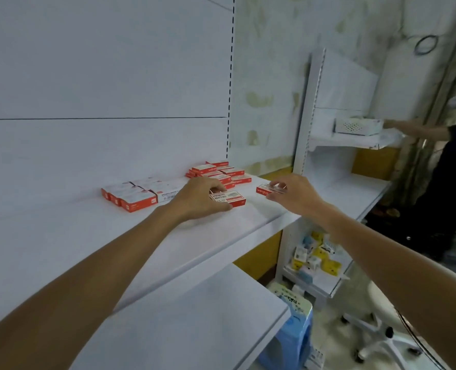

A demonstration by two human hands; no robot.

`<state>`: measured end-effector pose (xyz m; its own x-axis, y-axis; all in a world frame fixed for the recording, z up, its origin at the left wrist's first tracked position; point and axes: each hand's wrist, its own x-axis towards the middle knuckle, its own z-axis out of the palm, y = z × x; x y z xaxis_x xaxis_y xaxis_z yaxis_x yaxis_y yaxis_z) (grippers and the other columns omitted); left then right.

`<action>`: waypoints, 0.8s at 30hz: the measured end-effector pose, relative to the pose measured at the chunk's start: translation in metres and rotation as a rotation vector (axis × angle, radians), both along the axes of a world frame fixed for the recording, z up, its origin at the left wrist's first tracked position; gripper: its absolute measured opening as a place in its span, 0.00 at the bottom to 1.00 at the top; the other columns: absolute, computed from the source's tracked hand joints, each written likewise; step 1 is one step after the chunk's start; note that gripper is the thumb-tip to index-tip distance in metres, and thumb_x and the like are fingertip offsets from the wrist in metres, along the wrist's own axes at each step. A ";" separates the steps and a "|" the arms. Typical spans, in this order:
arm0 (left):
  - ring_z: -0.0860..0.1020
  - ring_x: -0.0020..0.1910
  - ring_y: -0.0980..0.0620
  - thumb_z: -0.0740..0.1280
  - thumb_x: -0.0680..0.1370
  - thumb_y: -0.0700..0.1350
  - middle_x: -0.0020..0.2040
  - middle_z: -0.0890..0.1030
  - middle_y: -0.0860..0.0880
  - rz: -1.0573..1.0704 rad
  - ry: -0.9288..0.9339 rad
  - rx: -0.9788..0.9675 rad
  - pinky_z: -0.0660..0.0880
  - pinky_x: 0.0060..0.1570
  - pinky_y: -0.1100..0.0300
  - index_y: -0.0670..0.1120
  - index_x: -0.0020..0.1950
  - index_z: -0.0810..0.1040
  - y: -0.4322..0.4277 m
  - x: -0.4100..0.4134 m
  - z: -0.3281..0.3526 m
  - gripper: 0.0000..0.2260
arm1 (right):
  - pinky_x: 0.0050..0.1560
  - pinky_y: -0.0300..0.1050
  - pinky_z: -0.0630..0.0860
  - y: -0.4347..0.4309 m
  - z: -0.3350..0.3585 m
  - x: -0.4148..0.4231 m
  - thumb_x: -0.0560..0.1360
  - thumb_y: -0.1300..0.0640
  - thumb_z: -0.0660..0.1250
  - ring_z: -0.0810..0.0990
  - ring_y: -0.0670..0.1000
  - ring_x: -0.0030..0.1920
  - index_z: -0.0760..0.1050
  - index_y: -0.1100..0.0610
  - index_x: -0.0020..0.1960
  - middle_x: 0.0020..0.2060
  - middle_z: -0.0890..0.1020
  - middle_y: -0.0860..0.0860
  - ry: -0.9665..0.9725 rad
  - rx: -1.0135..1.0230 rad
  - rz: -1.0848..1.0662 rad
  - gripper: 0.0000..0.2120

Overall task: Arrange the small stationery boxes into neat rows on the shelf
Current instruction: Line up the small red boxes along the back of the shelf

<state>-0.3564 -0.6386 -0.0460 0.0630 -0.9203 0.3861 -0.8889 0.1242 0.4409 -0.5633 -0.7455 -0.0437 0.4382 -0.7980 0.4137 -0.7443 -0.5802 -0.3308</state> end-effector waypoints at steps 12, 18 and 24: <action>0.73 0.46 0.55 0.73 0.67 0.52 0.48 0.74 0.54 0.120 0.024 0.023 0.66 0.44 0.65 0.49 0.56 0.78 -0.095 0.036 0.009 0.20 | 0.43 0.42 0.69 -0.123 0.011 0.058 0.69 0.52 0.71 0.75 0.50 0.45 0.78 0.54 0.53 0.48 0.80 0.54 0.018 0.018 0.118 0.14; 0.73 0.46 0.55 0.73 0.68 0.52 0.48 0.74 0.53 0.241 0.045 0.023 0.66 0.43 0.65 0.48 0.57 0.77 -0.120 0.055 0.008 0.20 | 0.49 0.42 0.70 -0.166 0.004 0.085 0.70 0.55 0.69 0.77 0.54 0.50 0.77 0.57 0.57 0.51 0.81 0.56 0.066 0.010 0.257 0.16; 0.73 0.48 0.54 0.70 0.71 0.50 0.50 0.74 0.52 0.391 0.042 0.045 0.66 0.45 0.65 0.47 0.60 0.75 -0.137 0.058 0.007 0.19 | 0.48 0.41 0.68 -0.209 0.004 0.122 0.72 0.53 0.68 0.75 0.52 0.50 0.76 0.55 0.58 0.52 0.78 0.55 0.114 -0.024 0.467 0.16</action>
